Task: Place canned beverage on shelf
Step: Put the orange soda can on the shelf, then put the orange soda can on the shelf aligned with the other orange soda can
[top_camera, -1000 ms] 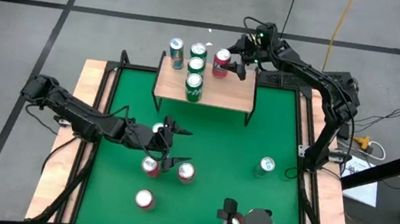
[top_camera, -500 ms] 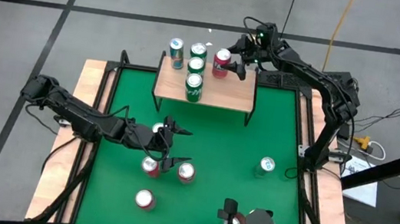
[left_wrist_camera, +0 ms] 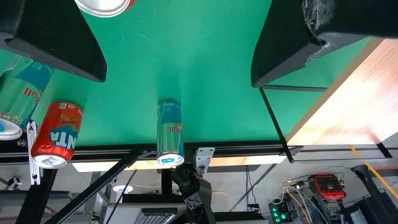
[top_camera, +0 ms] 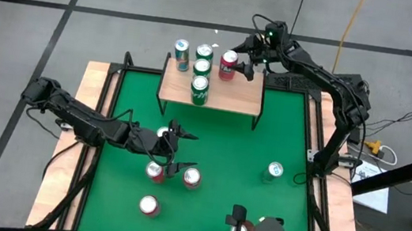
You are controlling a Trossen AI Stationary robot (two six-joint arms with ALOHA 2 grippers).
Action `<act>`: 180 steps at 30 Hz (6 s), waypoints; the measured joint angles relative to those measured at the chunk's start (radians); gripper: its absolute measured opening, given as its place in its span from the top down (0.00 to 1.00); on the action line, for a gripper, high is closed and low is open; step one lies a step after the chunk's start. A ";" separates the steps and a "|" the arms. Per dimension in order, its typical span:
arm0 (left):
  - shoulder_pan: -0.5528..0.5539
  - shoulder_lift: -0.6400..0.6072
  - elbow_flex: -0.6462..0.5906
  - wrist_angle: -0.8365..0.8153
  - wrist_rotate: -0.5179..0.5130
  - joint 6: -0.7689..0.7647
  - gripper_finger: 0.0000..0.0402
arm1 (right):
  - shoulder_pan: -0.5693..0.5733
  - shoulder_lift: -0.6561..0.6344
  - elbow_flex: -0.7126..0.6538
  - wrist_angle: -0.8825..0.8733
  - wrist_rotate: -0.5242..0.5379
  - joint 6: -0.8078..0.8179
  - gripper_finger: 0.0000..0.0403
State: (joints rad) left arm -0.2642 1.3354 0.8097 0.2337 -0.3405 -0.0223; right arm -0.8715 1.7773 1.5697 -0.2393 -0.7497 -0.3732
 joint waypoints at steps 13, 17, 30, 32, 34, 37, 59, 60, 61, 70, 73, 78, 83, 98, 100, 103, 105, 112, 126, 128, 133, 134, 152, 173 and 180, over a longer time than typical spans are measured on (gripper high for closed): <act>0.000 0.000 0.000 -0.009 -0.002 0.012 0.00 | 0.021 -0.227 0.012 -0.285 0.059 0.085 0.13; 0.000 0.000 0.000 -0.010 -0.006 0.009 0.00 | 0.109 -0.343 -0.033 -0.442 0.088 0.100 0.14; -0.063 0.000 0.000 -0.002 -0.017 -0.070 0.00 | 0.706 -0.795 -0.601 -0.082 0.567 0.482 0.23; -0.081 0.000 0.000 -0.003 -0.017 -0.077 0.00 | 0.792 -0.822 -0.693 0.015 0.644 0.534 0.23; -0.106 0.000 0.000 -0.004 -0.026 -0.078 0.00 | 0.869 -0.821 -0.764 0.105 0.721 0.567 0.23; -0.150 0.000 0.000 -0.003 -0.072 -0.089 0.00 | 0.965 -0.770 -0.822 0.207 0.825 0.594 0.23; -0.358 0.140 0.000 -0.015 -0.353 -0.268 0.00 | 1.355 -0.221 -0.787 0.829 1.275 0.504 0.23; -0.360 0.146 0.000 -0.013 -0.373 -0.277 0.00 | 1.361 -0.208 -0.772 0.815 1.278 0.513 0.23; -0.361 0.152 0.000 -0.012 -0.389 -0.280 0.00 | 1.367 -0.197 -0.755 0.805 1.278 0.521 0.23; -0.318 0.183 0.000 -0.036 -0.396 -0.263 0.00 | 1.376 -0.102 -0.625 0.705 1.281 0.519 0.23; -0.293 0.182 0.000 -0.032 -0.369 -0.260 0.00 | 1.376 -0.078 -0.614 0.698 1.279 0.515 0.23; -0.278 0.189 0.000 -0.060 -0.315 -0.256 0.00 | 1.378 -0.074 -0.613 0.699 1.279 0.558 0.23; -0.266 0.206 0.000 -0.059 -0.314 -0.244 0.00 | 1.401 -0.074 -0.613 0.705 1.281 0.582 0.23; -0.243 0.209 0.000 -0.066 -0.232 -0.312 0.01 | 1.423 -0.074 -0.613 0.698 1.333 0.608 0.23; -0.230 0.209 0.000 -0.067 -0.183 -0.308 0.01 | 1.423 -0.074 -0.613 0.698 1.333 0.607 0.23; -0.208 0.211 0.000 -0.068 -0.140 -0.249 0.01 | 1.423 -0.074 -0.613 0.696 1.332 0.608 0.23; -0.196 0.216 0.000 -0.071 -0.137 -0.225 0.01 | 1.424 -0.074 -0.613 0.684 1.332 0.629 0.23; -0.158 0.217 0.000 -0.075 -0.028 -0.181 0.01 | 1.444 -0.074 -0.613 0.621 1.330 0.739 0.23; -0.166 0.243 0.000 -0.062 -0.054 -0.257 0.04 | 1.456 -0.074 -0.613 0.592 1.434 0.790 0.23; -0.168 0.266 0.000 -0.039 -0.049 -0.261 0.08 | 1.456 -0.074 -0.613 0.571 1.434 0.807 0.23; -0.182 0.325 0.000 0.027 -0.088 -0.290 0.21 | 1.459 -0.074 -0.613 0.534 1.434 0.837 0.23; -0.186 0.330 0.000 0.041 -0.110 -0.295 0.24 | 1.459 -0.074 -0.613 0.527 1.436 0.844 0.23; -0.196 0.298 0.065 0.128 -0.485 -0.462 0.28 | 1.425 -0.035 -0.614 0.488 1.618 0.831 0.18; -0.195 0.299 0.104 0.155 -0.541 -0.574 0.28 | 1.298 -0.011 -0.614 0.569 1.609 0.727 0.11; -0.195 0.299 0.104 0.149 -0.536 -0.571 0.28 | 1.291 -0.011 -0.614 0.572 1.604 0.727 0.26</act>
State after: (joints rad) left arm -0.4591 1.6344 0.9134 0.3824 -0.8761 -0.5938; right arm 0.4198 1.7664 0.9558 0.3323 0.8539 0.3542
